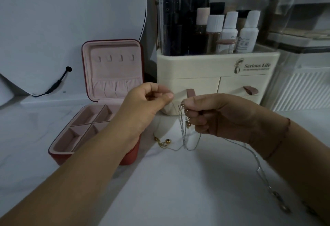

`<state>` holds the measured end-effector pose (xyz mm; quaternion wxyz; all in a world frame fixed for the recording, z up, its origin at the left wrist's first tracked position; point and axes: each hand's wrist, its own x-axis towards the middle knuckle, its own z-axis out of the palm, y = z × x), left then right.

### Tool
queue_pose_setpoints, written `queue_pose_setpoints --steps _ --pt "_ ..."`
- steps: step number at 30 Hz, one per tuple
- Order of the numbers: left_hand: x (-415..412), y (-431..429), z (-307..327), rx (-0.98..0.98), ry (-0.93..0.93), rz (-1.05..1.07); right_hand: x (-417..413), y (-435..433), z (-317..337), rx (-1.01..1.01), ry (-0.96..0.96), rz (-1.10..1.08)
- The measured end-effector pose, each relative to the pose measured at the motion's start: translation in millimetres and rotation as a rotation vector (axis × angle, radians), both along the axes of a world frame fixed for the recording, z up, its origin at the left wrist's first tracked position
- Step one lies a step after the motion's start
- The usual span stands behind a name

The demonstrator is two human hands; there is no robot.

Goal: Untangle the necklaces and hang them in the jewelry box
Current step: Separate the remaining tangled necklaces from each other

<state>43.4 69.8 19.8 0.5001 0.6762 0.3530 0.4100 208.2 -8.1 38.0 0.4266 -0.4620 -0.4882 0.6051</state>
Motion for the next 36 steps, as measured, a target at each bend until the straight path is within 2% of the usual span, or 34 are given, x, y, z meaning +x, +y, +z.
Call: queue_pose_setpoints --steps 7,9,14,20,24,29,36 --pt "0.3 -1.6 1.4 0.021 0.011 0.067 4.5 5.2 -3.9 -0.012 0.186 -0.042" --pt "0.6 -4.2 4.2 0.004 -0.007 0.019 5.6 6.4 -3.5 0.011 0.212 -0.06" --pt "1.0 -15.7 11.1 0.009 -0.041 -0.256 6.4 6.4 -1.2 0.124 0.2 -0.12" --pt "3.6 -17.6 6.9 -0.049 -0.058 -0.246 4.0 6.9 1.3 0.174 0.23 -0.113" --pt "2.7 -15.4 11.1 -0.024 -0.093 -0.278 3.1 4.2 0.6 0.161 0.151 -0.124" --pt "-5.8 -12.5 25.7 -0.174 -0.312 -0.329 0.8 4.0 -3.0 0.099 -0.043 -0.204" --pt "-18.8 -14.4 42.4 -0.089 -0.3 -0.305 7.9 1.2 -1.9 -0.076 -0.052 -0.25"
